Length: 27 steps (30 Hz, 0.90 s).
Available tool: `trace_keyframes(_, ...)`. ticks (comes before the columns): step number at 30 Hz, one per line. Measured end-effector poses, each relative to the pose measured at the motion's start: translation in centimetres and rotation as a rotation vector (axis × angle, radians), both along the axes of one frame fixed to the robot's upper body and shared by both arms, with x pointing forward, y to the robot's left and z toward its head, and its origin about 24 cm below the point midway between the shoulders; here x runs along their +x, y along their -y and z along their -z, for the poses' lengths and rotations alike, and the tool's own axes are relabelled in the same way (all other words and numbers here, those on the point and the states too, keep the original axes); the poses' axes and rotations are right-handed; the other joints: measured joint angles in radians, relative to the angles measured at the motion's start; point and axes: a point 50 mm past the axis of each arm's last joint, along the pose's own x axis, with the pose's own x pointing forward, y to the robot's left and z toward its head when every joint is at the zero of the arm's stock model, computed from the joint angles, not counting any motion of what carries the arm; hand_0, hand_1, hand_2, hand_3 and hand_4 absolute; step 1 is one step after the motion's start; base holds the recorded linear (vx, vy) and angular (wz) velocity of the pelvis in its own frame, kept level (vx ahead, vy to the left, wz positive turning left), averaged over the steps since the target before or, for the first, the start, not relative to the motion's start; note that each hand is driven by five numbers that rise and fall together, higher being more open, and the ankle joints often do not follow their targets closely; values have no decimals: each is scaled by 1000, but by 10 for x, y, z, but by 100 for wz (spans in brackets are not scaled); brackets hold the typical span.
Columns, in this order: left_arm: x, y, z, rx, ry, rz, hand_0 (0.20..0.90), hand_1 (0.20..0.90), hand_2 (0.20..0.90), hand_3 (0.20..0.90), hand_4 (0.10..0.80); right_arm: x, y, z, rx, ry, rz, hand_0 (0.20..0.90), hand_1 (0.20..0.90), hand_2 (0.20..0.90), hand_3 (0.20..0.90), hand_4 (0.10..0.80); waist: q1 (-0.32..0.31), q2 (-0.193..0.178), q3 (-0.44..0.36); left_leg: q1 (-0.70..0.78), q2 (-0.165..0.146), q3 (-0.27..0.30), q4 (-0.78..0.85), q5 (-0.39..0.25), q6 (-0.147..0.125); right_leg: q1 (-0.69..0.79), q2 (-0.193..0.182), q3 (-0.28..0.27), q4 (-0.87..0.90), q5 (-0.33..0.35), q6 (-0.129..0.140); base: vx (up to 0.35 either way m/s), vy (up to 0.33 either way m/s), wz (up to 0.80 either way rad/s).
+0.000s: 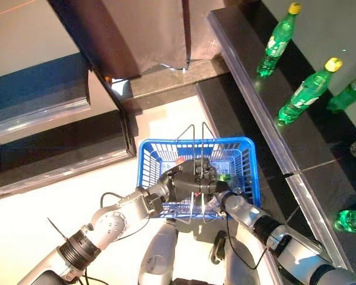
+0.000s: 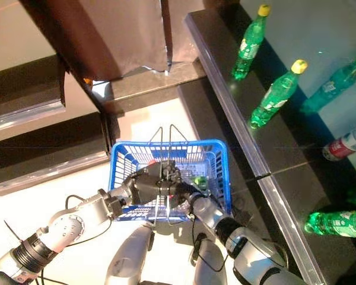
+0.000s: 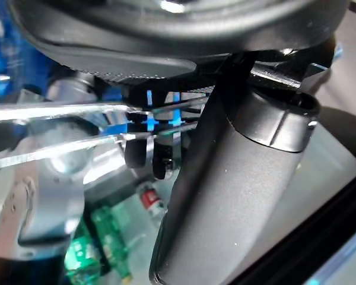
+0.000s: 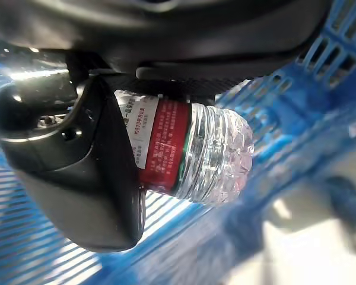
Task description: Pick up the drink and place into the basket.
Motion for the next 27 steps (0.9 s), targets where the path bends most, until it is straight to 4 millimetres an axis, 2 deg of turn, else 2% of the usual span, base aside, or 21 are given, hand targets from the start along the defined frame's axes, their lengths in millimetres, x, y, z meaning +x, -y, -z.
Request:
trace_keyframes(5, 3, 5, -7, 0, 26, 18, 300, 300, 300, 200, 100, -3, 16, 9, -247, -101, -162, 300, 300, 300, 200, 100, 19, 0, 0, -29, -2, -4, 2, 1, 1, -22, 0, -5, -7, 1, 3, -99, -33, 3)
trace_keyframes(8, 1, 7, -5, 7, 19, 29, 300, 300, 300, 200, 100, -5, 13, 11, -345, -94, -230, 300, 300, 300, 200, 100, 20, 0, 0, -33, -4, -4, 0, 1, 2, -24, -2, -5, -11, 2, 4, -124, 16, 1)
trace_keyframes(10, 1, 11, -5, 8, 23, 43, 300, 300, 300, 200, 100, -1, 15, 7, -432, -66, -273, 300, 300, 300, 200, 100, 21, 0, 0, -39, -4, -5, 0, 1, 2, -32, -2, -6, -9, 2, 4, -113, 31, 1)
trace_keyframes(14, 5, 20, -12, -39, 52, 41, 300, 300, 300, 200, 100, 18, 19, -13, -646, -17, -350, 300, 300, 300, 200, 100, 19, -2, 3, -63, -5, -5, 3, 5, 5, -56, -4, -5, -5, 5, 4, -62, 32, 0)
trace_keyframes(16, 7, 23, -15, -58, 66, 39, 300, 300, 300, 200, 100, 24, 19, -20, -689, -9, -359, 300, 300, 300, 200, 100, 19, -3, 4, -64, -8, -4, 1, 6, 6, -58, -7, -5, -6, 6, 6, -65, 52, 1)
trace_keyframes(17, 7, 25, -17, -76, 72, 37, 300, 300, 300, 200, 100, 27, 20, -24, -705, -5, -350, 401, 401, 401, 318, 218, 19, -3, 4, -66, -10, -3, -2, 7, 8, -61, -10, -4, -6, 7, 7, -62, 62, 0)
trace_keyframes(18, 7, 27, -17, -86, 76, 37, 300, 300, 300, 200, 100, 28, 21, -26, -709, 1, -345, 846, 846, 846, 837, 737, 18, -3, 4, -66, -12, -2, -6, 8, 10, -64, -12, -3, -6, 8, 9, -46, 50, 0)
trace_keyframes(19, 7, 29, -18, -89, 81, 37, 300, 300, 300, 200, 100, 29, 21, -27, -710, 6, -343, 900, 900, 900, 900, 800, 18, -3, 4, -66, -13, -1, -10, 10, 11, -65, -14, -3, -7, 8, 10, -39, 48, 1)
trace_keyframes(27, 7, 32, -19, -81, 101, 27, 300, 300, 300, 200, 100, 32, 10, -30, -683, 90, -337, 900, 900, 900, 900, 800, -9, -7, 7, -65, -18, 9, -63, 29, 24, -68, -18, 1, -58, 31, 24, -40, 26, -1)
